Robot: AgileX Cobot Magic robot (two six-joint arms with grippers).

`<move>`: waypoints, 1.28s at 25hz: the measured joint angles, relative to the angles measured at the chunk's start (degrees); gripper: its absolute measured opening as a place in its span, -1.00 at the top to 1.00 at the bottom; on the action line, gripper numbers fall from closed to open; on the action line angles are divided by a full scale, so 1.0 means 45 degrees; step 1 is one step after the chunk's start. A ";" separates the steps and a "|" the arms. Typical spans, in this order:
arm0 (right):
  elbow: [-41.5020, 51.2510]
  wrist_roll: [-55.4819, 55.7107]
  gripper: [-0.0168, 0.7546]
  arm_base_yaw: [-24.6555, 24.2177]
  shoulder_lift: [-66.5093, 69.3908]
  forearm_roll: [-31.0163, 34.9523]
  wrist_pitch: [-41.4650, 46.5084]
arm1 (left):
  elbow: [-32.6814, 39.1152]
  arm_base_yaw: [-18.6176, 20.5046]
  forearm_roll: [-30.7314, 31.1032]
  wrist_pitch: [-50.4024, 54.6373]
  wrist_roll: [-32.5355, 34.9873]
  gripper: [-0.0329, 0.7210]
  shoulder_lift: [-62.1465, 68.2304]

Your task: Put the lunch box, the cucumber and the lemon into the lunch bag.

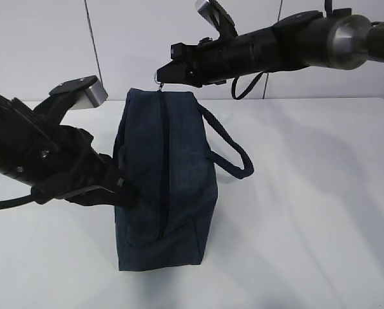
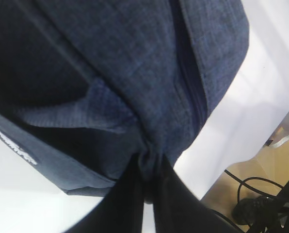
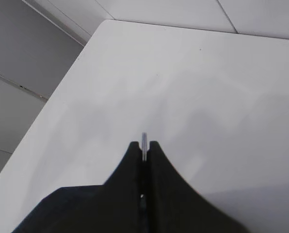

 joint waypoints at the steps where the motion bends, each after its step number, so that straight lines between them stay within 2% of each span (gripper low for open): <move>1: -0.0110 0.0310 0.99 0.0000 0.0067 -0.0020 0.0020 | 0.0000 0.0000 0.0000 0.0000 0.0000 0.91 0.0000; 13: -0.0271 0.3467 0.99 -0.0203 0.0780 -0.0390 0.0300 | 0.0000 0.0000 0.0031 -0.0101 0.0000 0.91 0.0000; 27: -0.0296 0.3727 0.99 -0.1035 0.1102 -0.0313 0.1248 | 0.0000 0.0000 0.0031 -0.0443 0.0000 0.91 0.0000; 32: -0.0296 0.3727 0.99 -0.1066 0.1102 -0.0953 0.1996 | 0.0000 0.0000 0.0221 -0.0734 0.0000 0.91 0.0000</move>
